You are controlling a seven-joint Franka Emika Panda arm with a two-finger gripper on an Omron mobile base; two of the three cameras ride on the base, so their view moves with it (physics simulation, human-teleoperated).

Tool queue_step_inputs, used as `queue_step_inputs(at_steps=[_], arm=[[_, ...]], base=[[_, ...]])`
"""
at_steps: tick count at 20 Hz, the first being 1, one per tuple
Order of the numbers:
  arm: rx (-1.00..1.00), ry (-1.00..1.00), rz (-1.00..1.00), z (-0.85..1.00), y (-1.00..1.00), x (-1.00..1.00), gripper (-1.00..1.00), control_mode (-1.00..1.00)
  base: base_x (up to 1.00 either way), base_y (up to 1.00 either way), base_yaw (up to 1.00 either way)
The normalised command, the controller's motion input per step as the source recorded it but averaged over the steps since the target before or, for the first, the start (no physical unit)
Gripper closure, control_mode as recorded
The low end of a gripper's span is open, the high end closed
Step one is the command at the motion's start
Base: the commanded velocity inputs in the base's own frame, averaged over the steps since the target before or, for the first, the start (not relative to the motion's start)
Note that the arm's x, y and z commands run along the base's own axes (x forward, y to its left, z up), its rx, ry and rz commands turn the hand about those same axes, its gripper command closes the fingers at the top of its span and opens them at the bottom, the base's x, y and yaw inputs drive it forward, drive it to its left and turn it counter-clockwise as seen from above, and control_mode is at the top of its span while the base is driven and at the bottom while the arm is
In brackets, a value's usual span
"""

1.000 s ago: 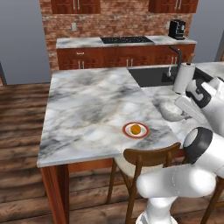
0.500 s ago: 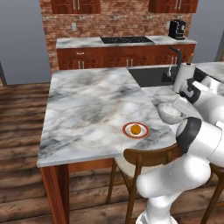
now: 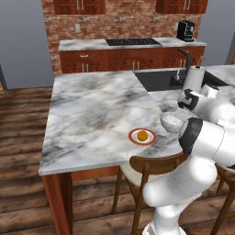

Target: Take the smaller bowl and place it next to the appetizer plate on the dining counter , and place the larger bowl next to the plate with cooked food.

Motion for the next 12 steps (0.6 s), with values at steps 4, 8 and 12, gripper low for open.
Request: queue_step_inputs(at_steps=[4, 8, 12], arm=[[-0.03, 0.0, 0.0, -0.28, 0.0, 0.35, 1.0, -1.0], [0.0, 0.0, 0.0, -0.33, 0.0, 0.2, 1.0, -1.0], [0.0, 0.0, 0.0, -0.23, 0.0, 0.24, 1.0, -1.0]], base=[[0.0, 0.0, 0.0], [0.0, 0.0, 0.0], [0.0, 0.0, 0.0]])
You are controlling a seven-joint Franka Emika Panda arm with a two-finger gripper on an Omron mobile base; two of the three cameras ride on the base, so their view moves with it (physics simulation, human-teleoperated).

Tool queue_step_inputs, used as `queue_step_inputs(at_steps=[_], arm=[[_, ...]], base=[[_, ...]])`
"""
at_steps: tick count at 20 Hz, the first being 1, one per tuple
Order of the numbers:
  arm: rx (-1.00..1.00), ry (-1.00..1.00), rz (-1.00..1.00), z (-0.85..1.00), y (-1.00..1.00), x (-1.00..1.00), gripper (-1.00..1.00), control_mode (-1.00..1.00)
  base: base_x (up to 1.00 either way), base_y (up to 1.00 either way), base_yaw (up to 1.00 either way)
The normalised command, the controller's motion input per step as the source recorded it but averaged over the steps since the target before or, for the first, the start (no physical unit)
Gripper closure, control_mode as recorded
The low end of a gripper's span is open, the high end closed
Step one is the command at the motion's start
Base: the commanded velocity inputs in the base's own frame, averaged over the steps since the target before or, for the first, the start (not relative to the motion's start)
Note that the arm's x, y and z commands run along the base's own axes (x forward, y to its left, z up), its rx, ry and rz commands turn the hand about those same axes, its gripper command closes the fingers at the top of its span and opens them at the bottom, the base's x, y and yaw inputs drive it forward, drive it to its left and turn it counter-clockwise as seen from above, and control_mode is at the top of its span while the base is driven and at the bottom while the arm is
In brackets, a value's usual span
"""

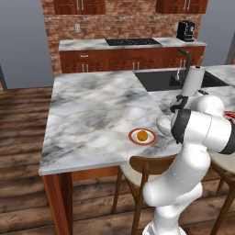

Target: Take the smaller bowl and place it next to the appetizer plate on the dining counter , and place the larger bowl next to the plate with cooked food.

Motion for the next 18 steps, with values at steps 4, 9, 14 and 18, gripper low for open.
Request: queue_step_inputs(at_steps=[4, 9, 14, 18], arm=[[-0.01, 0.03, 0.0, -0.27, 0.0, 0.42, 1.0, -1.0], [-0.02, 0.03, 0.0, -0.32, -0.02, 0.35, 1.0, -1.0], [0.0, 0.0, 0.0, -0.27, -0.25, 0.18, 1.0, -1.0], [0.0, 0.0, 0.0, -0.27, -0.11, 0.23, 1.0, -1.0]], base=[[0.0, 0.0, 0.0], [0.0, 0.0, 0.0], [0.0, 0.0, 0.0], [0.0, 0.0, 0.0]])
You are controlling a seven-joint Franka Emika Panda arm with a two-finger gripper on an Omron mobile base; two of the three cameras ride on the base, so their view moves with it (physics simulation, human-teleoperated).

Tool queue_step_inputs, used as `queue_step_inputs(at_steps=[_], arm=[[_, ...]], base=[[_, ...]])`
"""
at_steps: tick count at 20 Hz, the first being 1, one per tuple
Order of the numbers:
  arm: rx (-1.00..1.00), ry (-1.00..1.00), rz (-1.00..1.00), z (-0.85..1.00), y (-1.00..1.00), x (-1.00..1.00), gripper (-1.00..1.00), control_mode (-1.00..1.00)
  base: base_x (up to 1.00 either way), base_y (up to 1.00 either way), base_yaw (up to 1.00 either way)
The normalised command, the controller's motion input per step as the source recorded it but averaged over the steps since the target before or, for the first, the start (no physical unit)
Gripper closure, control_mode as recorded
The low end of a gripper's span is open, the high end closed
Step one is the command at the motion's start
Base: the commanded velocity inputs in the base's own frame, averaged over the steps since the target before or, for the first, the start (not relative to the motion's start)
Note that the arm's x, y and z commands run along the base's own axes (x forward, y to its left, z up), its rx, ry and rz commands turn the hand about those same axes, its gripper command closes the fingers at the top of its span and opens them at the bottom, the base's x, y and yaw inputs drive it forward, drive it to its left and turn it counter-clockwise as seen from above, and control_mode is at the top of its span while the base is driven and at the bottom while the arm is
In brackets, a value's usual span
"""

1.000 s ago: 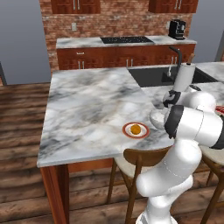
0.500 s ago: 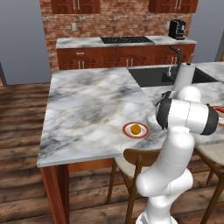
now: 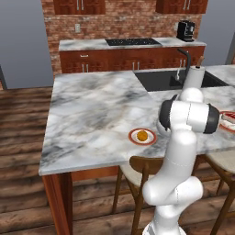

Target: Take the smaller bowl and place it next to the appetizer plate on the dining counter , and place the larger bowl next to the plate with cooked food.

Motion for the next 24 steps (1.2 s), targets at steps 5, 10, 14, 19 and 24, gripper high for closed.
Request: queue_step_inputs(at_steps=[5, 10, 14, 19, 24], arm=[[0.0, -0.01, -0.01, -0.04, 0.08, 0.04, -1.0, -1.0], [0.01, -0.06, 0.0, 0.29, 0.0, 0.0, -1.0, -1.0], [0.01, -0.12, 0.0, 0.6, 0.0, -0.27, -1.0, -1.0], [0.01, -0.18, 0.0, 0.76, 0.19, -0.74, -1.0, -1.0], [0.0, -0.22, 0.06, 0.77, 0.45, -0.86, -1.0, -1.0]], base=[[0.0, 0.0, 0.0], [0.0, 0.0, 0.0], [0.0, 0.0, 0.0], [0.0, 0.0, 0.0], [0.0, 0.0, 0.0]])
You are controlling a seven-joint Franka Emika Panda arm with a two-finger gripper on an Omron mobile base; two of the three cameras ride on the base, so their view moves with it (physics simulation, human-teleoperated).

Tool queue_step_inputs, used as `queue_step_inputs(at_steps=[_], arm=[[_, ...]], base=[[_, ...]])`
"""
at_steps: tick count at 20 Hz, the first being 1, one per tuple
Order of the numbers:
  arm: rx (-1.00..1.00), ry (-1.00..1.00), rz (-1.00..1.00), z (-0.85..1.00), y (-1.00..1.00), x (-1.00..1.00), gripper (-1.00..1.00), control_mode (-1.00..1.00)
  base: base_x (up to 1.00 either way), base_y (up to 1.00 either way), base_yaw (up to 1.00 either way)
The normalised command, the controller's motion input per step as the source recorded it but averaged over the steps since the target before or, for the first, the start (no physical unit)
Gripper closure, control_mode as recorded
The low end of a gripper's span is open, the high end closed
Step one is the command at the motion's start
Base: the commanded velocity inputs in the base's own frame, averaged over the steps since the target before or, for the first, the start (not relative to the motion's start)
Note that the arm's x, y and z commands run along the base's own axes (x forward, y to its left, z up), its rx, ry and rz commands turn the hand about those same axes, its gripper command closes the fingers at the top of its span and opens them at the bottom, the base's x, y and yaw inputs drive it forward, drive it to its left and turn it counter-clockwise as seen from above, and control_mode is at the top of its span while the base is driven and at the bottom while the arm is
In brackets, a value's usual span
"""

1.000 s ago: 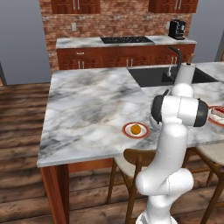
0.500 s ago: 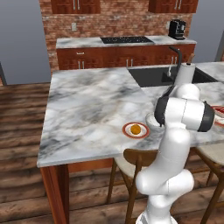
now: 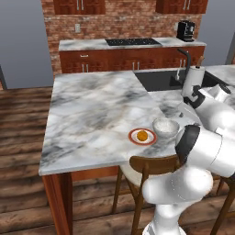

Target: Take the smaller bowl and place it next to the appetizer plate on the dining counter , and place the larger bowl next to the plate with cooked food.

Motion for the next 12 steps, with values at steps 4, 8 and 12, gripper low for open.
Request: queue_step_inputs(at_steps=[4, 8, 12], arm=[[-0.01, -0.09, 0.05, 0.8, 0.61, -0.7, -1.0, -1.0], [-0.01, 0.0, 0.07, 0.79, 0.45, -0.7, -1.0, -1.0], [-0.01, -0.02, 0.12, 0.83, 0.43, -0.47, -1.0, -1.0]], base=[[0.0, 0.0, 0.0], [0.0, 0.0, 0.0], [0.0, 0.0, 0.0]])
